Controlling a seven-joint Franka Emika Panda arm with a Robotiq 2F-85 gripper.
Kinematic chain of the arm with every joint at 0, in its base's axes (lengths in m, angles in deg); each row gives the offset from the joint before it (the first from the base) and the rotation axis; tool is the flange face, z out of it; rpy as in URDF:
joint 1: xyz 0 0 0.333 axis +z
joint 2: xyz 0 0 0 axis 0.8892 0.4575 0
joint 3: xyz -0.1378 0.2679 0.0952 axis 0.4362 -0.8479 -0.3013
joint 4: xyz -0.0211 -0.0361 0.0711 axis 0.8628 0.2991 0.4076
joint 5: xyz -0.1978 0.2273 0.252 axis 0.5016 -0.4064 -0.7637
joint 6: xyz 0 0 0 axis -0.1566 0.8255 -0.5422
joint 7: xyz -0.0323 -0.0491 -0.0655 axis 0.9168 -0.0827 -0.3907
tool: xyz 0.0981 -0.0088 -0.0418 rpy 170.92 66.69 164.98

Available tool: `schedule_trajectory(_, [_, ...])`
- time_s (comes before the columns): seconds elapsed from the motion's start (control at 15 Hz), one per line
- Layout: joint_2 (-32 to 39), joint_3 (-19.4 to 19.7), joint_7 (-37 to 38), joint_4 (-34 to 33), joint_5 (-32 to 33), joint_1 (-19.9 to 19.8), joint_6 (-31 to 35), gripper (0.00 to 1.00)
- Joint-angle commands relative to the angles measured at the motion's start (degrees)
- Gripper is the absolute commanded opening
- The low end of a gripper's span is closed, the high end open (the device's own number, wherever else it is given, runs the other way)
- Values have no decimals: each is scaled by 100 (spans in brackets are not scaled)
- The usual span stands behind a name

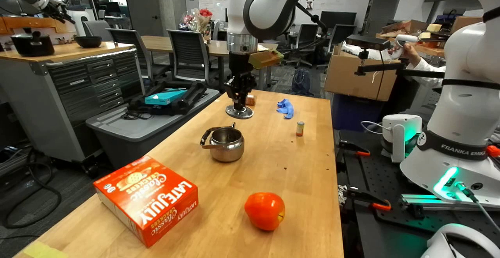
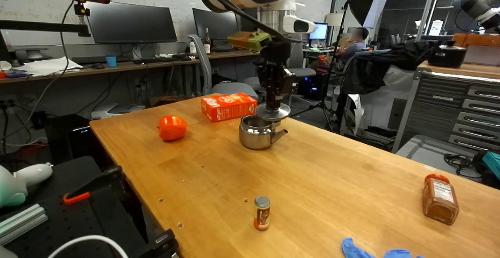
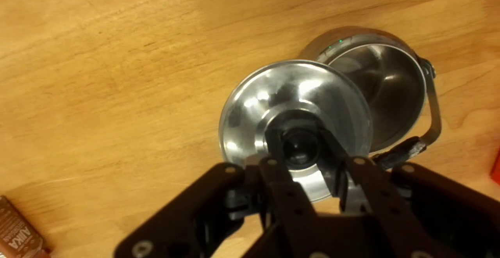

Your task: Put the lid on the teapot

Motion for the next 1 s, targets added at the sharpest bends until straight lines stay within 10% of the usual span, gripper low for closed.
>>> schedule_trajectory(0.0, [-363, -163, -139, 224, 53, -3, -134, 7])
schedule_trajectory(0.93, [266, -584, -177, 39, -67, 173, 130, 7])
